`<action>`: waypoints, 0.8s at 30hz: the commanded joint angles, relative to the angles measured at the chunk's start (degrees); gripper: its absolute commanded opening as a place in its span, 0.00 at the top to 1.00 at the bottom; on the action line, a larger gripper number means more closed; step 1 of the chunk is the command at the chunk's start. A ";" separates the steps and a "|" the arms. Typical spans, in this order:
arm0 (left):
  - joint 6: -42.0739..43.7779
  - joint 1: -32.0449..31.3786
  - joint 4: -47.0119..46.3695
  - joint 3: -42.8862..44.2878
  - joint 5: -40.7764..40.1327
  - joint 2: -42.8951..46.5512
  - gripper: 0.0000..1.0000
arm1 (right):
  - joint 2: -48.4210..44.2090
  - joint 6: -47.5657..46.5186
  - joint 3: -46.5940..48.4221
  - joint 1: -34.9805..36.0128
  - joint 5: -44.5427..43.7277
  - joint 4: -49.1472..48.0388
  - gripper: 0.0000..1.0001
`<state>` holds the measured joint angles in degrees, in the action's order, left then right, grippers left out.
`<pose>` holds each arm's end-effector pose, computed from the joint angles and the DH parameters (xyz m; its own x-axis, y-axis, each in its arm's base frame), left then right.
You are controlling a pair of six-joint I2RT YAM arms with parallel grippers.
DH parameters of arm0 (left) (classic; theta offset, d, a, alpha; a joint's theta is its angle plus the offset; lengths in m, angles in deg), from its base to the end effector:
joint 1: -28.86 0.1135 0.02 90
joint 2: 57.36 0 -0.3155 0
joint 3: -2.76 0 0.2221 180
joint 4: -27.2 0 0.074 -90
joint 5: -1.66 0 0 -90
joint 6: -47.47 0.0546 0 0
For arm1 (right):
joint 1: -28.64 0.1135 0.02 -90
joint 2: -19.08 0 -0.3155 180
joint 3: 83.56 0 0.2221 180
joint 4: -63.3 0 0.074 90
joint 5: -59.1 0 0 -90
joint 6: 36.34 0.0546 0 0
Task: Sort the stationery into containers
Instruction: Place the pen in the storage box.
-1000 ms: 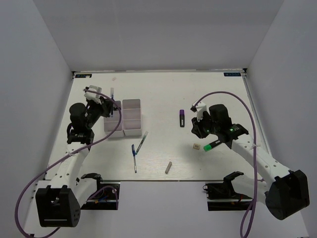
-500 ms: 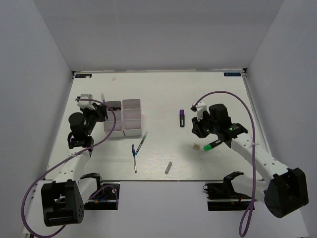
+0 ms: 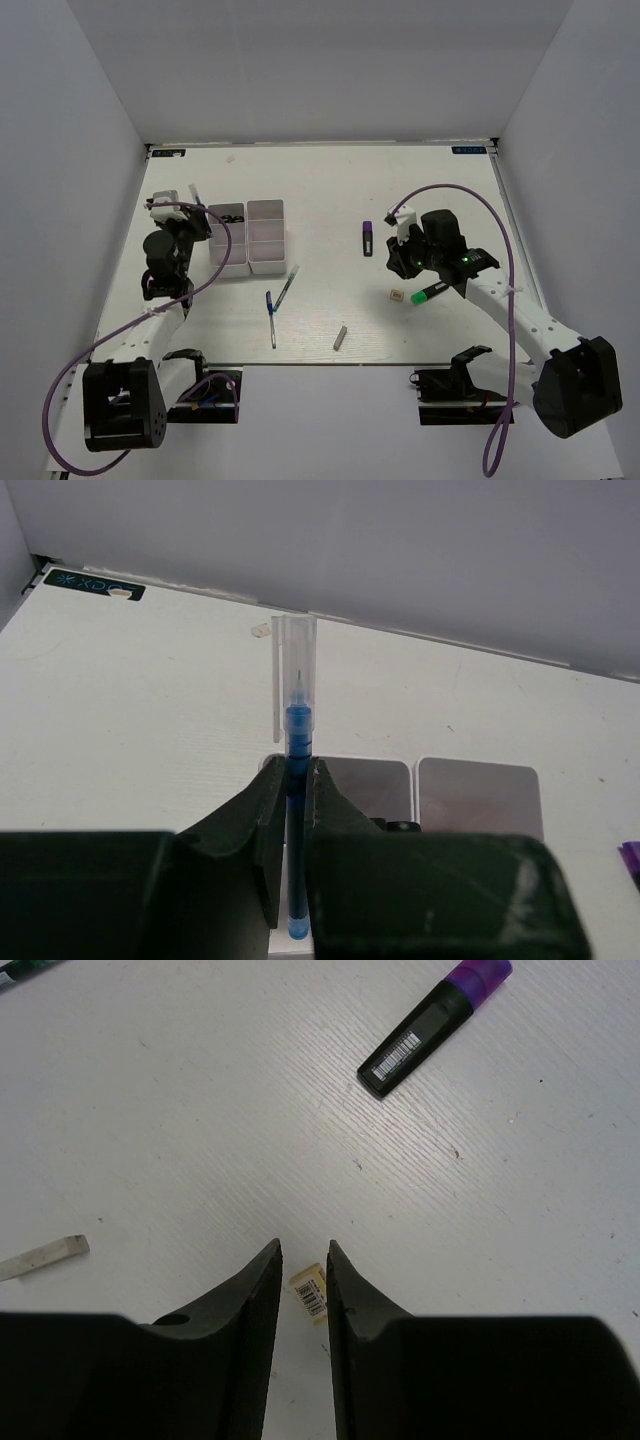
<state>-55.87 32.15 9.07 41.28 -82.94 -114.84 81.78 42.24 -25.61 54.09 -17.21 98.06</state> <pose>0.1888 0.0057 0.3055 -0.0226 -0.2314 -0.9726 0.0325 0.9722 -0.2320 0.1702 0.0953 0.2946 -0.4478 -0.4262 -0.7861 -0.6846 0.7289 -0.0052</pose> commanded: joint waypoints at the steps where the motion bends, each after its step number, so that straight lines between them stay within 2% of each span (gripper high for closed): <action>1: -1.25 -1.26 -3.46 -1.23 -3.30 -0.62 1.00 | 0.15 -0.62 -0.10 -0.31 0.81 -1.95 0.72; 7: -1.16 -4.85 -5.57 -1.93 -5.06 -3.25 1.00 | 0.15 -0.62 -0.27 -0.58 0.90 -1.95 0.72; 24: -0.19 -6.72 -9.61 -4.22 -8.84 -6.86 1.00 | 0.15 -0.80 -0.18 -0.76 1.34 -1.78 0.72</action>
<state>-56.35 25.85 1.77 37.96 -90.96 -121.61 81.85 41.85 -25.63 53.72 -16.92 98.06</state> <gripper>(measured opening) 0.206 0.282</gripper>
